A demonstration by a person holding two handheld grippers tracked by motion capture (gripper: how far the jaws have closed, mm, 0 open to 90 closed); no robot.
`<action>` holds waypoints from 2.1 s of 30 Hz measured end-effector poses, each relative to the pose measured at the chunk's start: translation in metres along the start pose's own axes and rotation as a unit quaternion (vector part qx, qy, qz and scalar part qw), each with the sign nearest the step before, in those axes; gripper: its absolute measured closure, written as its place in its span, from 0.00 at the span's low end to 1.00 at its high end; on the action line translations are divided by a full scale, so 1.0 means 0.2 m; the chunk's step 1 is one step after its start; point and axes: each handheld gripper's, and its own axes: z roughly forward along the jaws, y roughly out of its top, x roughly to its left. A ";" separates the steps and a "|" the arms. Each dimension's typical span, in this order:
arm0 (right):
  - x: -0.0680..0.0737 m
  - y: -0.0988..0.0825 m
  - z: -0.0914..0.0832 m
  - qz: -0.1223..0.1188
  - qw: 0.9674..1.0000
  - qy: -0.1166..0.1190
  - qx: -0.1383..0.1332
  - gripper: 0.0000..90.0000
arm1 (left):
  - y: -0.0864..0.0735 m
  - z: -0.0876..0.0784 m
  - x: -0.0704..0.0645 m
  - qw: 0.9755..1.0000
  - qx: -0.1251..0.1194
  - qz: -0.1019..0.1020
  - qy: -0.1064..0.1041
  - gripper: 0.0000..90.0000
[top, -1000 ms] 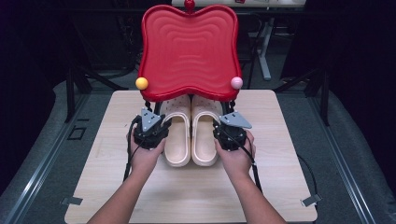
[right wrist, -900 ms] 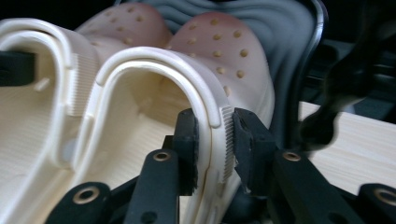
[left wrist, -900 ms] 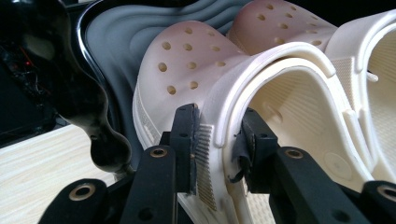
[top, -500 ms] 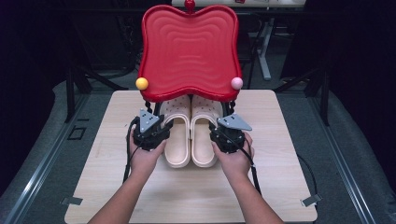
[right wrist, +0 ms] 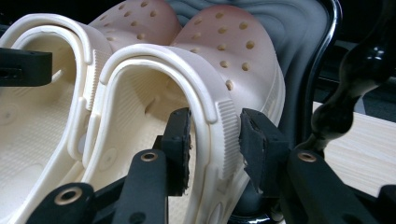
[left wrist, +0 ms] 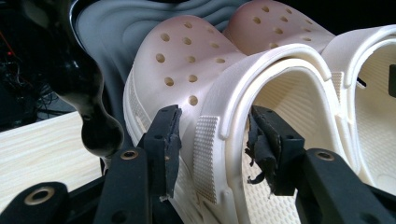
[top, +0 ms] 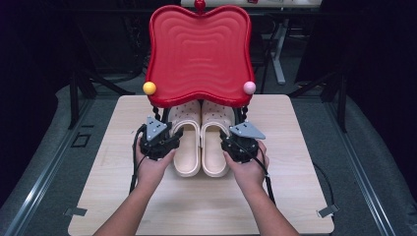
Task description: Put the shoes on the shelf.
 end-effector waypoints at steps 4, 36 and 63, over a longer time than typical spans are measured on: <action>-0.01 -0.01 -0.01 -0.003 1.000 -0.001 0.001 0.69 | 0.00 -0.01 0.00 1.000 -0.005 -0.003 -0.001 0.58; 0.06 -0.15 -0.35 -0.066 0.996 0.060 -0.006 0.69 | -0.17 -0.35 -0.03 0.998 -0.019 0.003 -0.058 0.66; 0.20 -0.45 -0.37 -0.085 0.990 0.097 0.055 0.94 | -0.48 -0.38 -0.18 0.995 0.048 0.003 -0.090 0.79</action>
